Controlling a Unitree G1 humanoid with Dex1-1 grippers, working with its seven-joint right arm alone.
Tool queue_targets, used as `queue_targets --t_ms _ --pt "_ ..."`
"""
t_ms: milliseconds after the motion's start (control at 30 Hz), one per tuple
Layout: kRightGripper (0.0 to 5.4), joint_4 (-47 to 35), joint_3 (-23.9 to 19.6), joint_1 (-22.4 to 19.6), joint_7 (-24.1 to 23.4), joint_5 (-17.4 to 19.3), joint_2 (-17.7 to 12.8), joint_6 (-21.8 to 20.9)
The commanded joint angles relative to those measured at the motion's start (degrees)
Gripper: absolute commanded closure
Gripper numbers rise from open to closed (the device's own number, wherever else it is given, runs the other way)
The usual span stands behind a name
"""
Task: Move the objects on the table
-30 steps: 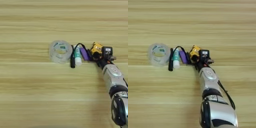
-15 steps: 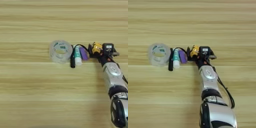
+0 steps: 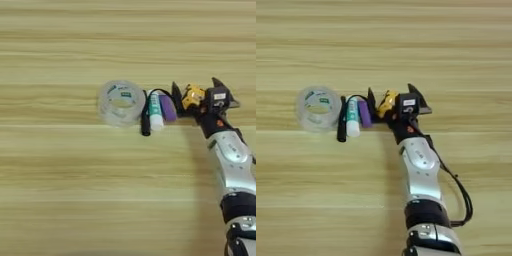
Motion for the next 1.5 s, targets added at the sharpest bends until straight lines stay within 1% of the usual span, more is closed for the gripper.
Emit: queue_targets --t_ms 33,167,300,600,867,1500 --pt "0.02 -9.62 1.26 0.06 1.22 0.35 -1.07 2.99" --pt "0.02 -15.61 2.65 3.52 2.74 0.33 -0.71 6.01" --pt "0.02 -17.28 3.21 5.28 3.4 -0.04 -0.49 7.74" --pt "0.02 -20.36 4.95 8.62 4.65 -0.85 -0.04 9.87" --pt "0.02 -17.81 5.77 8.16 4.61 -1.93 0.45 10.34" --pt "0.02 -8.78 6.18 5.43 4.24 -3.23 0.87 7.86"
